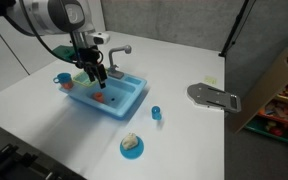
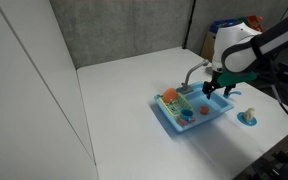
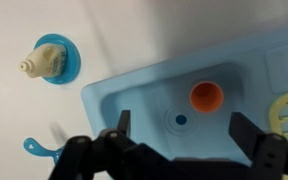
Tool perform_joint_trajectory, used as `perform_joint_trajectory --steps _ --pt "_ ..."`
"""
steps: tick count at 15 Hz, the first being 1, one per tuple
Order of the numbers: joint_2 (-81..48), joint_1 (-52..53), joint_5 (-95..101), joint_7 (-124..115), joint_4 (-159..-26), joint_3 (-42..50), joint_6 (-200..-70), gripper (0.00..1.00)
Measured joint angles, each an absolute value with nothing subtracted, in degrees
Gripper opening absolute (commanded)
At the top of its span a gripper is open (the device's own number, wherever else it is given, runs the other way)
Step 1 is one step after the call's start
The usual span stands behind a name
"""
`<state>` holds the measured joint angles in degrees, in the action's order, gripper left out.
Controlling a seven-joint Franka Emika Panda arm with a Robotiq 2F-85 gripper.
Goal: Pick up the orange cup from the sink and place it on the light blue surface before the dish rack
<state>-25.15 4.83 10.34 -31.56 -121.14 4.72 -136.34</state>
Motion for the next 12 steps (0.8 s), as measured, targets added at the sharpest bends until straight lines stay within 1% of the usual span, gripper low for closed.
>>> perform_joint_trajectory --steps 7,12 --pt "-30.19 4.51 6.27 -23.03 -118.29 4.33 -137.08 1.0" --pt "-31.43 3.68 5.07 -16.97 -118.54 4.11 -142.94 1.0"
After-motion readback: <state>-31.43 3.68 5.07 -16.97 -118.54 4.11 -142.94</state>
